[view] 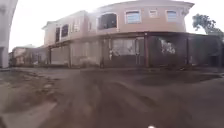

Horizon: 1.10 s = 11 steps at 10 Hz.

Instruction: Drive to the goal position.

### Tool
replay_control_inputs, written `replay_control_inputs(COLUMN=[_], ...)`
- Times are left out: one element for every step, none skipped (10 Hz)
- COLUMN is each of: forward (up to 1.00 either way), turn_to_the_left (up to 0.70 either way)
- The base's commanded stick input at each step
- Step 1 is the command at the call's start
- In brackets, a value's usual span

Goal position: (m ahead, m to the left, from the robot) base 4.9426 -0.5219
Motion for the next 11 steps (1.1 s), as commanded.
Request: replay_control_inputs(forward=[1.00,1.00,1.00,1.00,1.00,1.00,1.00,1.00,1.00,1.00,1.00], turn_to_the_left=[0.00,0.10,0.27,0.27,0.27,0.23,0.05,0.00,0.00,0.00,0.00])
